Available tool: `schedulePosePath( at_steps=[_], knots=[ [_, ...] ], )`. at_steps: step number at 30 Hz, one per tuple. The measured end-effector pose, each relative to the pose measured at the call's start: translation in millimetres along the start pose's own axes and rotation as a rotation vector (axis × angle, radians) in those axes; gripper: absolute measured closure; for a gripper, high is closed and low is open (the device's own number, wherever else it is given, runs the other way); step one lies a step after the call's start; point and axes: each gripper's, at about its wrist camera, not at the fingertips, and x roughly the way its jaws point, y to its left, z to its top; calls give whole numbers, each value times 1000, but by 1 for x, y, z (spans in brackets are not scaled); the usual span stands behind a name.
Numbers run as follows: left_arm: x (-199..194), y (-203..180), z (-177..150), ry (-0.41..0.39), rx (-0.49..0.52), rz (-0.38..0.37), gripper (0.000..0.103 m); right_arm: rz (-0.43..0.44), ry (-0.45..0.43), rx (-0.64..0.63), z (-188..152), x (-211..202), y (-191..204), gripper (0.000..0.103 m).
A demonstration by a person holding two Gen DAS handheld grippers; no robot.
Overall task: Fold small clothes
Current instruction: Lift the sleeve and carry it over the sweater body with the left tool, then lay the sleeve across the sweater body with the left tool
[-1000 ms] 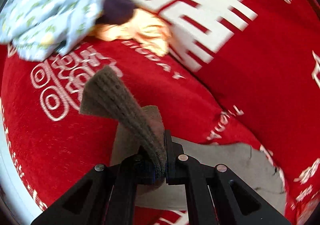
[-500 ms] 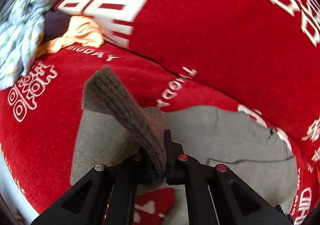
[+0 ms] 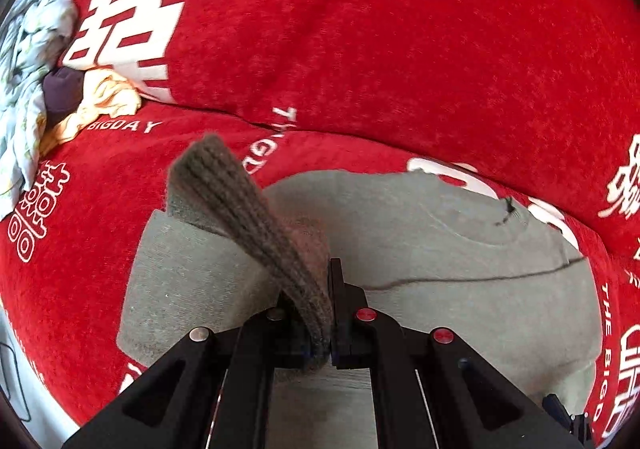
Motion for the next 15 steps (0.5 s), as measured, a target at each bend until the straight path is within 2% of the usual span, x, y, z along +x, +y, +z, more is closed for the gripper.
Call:
schedulePosePath(
  at_steps=[15],
  knots=[
    [-4, -77, -12, 10, 105, 12, 96, 8, -20, 61, -14, -14, -32, 25]
  ],
)
